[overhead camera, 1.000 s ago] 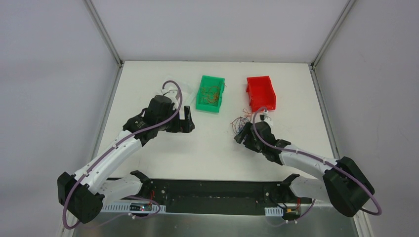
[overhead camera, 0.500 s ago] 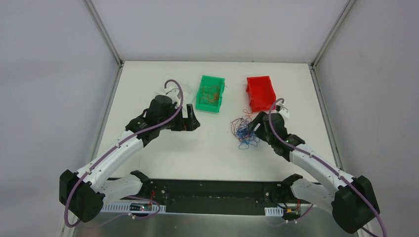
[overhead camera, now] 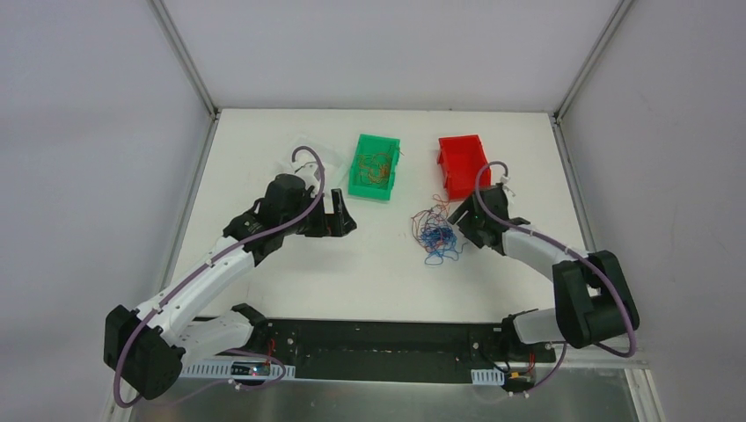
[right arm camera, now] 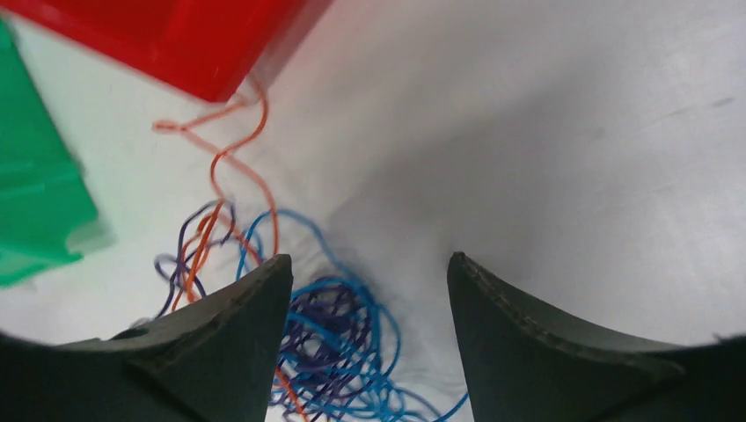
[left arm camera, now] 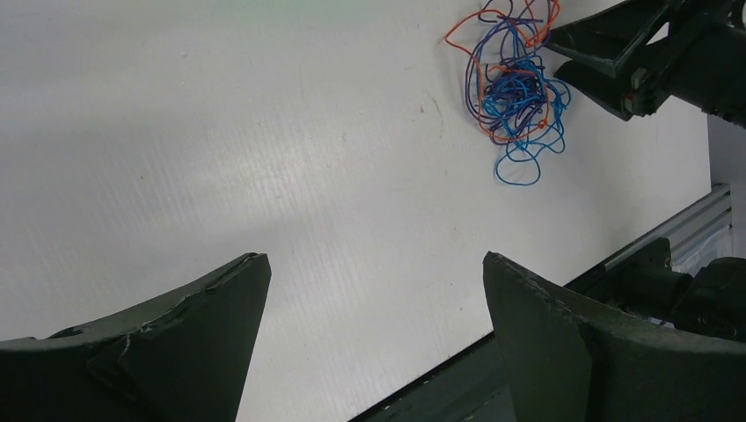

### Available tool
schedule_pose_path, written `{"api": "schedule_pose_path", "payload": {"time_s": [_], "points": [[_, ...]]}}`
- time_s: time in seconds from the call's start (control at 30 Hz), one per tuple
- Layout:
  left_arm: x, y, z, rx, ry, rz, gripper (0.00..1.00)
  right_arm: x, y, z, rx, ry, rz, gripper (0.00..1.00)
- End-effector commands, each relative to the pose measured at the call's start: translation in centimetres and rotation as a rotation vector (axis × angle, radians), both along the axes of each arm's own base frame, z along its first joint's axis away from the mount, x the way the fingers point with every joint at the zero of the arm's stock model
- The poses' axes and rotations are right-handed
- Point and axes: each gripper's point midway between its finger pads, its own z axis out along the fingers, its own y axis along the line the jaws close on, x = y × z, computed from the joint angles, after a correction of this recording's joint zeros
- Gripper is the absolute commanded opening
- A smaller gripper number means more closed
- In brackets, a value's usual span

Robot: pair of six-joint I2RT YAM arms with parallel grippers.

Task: Untangle the cables

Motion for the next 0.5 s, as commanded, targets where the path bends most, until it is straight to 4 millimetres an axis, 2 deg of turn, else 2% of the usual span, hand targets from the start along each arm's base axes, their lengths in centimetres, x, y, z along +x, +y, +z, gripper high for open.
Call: {"api": "schedule_pose_path", "payload": {"time_s": [0.0, 0.17, 0.27, 0.33, 0.47], "points": [[-0.1, -0.3, 1.3, -0.04, -0.047, -0.004, 0.95, -4.0, 5.0, -2.4, 0.089, 0.115, 0.122, 0.68], [0.0, -0.5, 0.8, -0.034, -0.031, -0.009, 0.95, -7.7, 11.7, -0.9, 0.189, 0.08, 0.299, 0.69], [0.2, -0.8, 0.3, -0.037, -0.016, -0.016, 0.95, -8.9, 14.0, 0.9, 0.235, 0.036, 0.387, 0.69], [0.2, -1.1, 0.1, -0.041, -0.011, -0.023, 0.95, -8.8, 14.0, 2.3, 0.232, -0.004, 0.405, 0.69], [0.3, -1.8, -0.3, -0.043, -0.003, -0.041, 0.94, -7.4, 10.8, 4.7, 0.109, -0.107, 0.357, 0.69]]}}
